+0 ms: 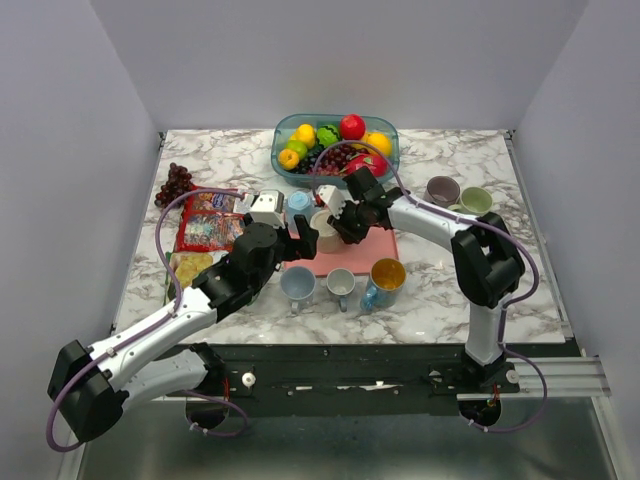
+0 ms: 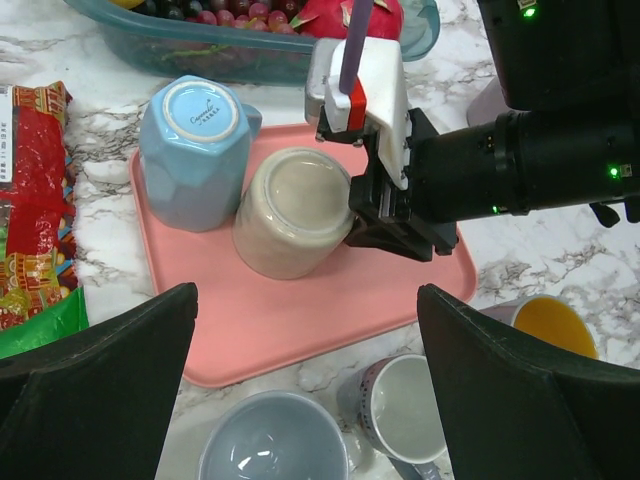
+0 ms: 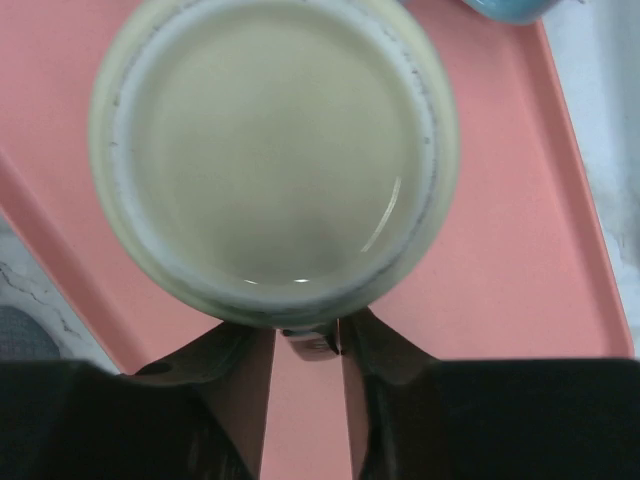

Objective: Turn the mug right side up

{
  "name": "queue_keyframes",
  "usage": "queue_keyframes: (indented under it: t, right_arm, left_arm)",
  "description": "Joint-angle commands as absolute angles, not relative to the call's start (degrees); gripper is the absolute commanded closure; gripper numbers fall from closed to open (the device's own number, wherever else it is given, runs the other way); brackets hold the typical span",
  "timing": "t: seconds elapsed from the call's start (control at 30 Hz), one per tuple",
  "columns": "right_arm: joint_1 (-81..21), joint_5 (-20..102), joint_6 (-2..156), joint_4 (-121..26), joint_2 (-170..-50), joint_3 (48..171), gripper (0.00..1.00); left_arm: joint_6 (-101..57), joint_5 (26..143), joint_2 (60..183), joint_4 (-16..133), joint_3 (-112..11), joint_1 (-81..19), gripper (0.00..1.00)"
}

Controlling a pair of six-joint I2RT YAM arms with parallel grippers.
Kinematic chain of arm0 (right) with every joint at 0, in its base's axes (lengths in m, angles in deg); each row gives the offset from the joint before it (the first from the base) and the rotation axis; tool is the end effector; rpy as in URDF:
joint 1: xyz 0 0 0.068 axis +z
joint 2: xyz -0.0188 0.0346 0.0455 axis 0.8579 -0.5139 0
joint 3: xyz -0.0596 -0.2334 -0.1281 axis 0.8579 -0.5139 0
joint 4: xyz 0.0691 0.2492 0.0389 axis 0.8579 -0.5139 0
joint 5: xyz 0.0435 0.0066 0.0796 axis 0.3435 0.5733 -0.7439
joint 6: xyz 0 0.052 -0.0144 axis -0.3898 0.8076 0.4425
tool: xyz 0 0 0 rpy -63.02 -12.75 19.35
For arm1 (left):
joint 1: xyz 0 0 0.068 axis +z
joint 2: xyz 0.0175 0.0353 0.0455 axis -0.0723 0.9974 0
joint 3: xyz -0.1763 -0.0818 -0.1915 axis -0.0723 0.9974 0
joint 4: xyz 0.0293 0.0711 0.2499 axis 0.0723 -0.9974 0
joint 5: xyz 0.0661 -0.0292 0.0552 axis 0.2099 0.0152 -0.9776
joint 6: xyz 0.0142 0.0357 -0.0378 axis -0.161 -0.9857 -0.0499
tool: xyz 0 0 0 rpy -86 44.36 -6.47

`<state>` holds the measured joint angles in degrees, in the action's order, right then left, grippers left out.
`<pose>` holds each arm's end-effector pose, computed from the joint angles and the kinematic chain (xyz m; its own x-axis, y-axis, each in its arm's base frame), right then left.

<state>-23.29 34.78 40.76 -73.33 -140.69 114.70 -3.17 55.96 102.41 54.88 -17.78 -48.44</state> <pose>0.3334 0.2508 0.1931 -0.2632 -0.7800 -0.5677 -0.9215 0.3774 -0.0914 0.1707 -0.1493 0.2889 -0.3989 -0.2774 -0.8740 0.2495 0.8843 -0.3946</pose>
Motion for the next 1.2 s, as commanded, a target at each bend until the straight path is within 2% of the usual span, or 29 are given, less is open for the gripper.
queue_keyframes:
  t: [0.0,0.03,0.13,0.4,0.53,0.6,0.7,0.73,0.83,1.17]
  right_arm:
    - [-23.1,38.8,43.0,-71.3,-138.4,113.8,0.74]
    - [-23.2,39.5,43.5,-71.6,-138.5,113.9,0.86]
    - [-23.2,43.2,45.0,-71.7,-138.5,113.1,0.99]
    - [-23.3,57.4,53.9,-67.1,-136.3,106.3,0.99]
    - [-23.3,57.5,59.0,-66.4,-135.1,104.5,0.99]
    - [-23.3,56.0,60.6,-66.4,-134.9,104.1,0.94]
    - [-23.3,55.0,61.8,-66.3,-135.1,104.0,0.69]
    - [-23.3,54.7,61.9,-66.3,-135.1,104.1,0.57]
    - [-23.3,54.9,62.4,-66.1,-135.4,104.8,0.42]
    - [-23.2,52.8,61.0,-65.5,-134.4,107.3,0.42]
  left_arm:
    - [-3.8,55.2,102.0,55.1,-18.2,-48.1,0.01]
    - [-3.8,55.3,102.0,55.1,-18.2,-48.1,0.01]
    - [-3.7,55.4,102.0,55.1,-18.1,-48.0,0.01]
    - [-3.1,55.9,102.1,55.4,-17.2,-48.1,0.01]
    - [-3.0,56.1,102.0,55.5,-16.9,-48.1,0.01]
    - [-2.9,56.2,102.2,55.6,-16.8,-48.1,0.01]
    - [-2.9,56.3,102.3,55.7,-16.9,-48.1,0.01]
    - [-2.9,56.4,102.4,55.7,-16.7,-48.1,0.01]
    - [-2.8,56.4,102.4,55.6,-16.7,-48.1,0.01]
    - [-2.9,56.1,102.3,55.8,-16.5,-48.1,0.01]
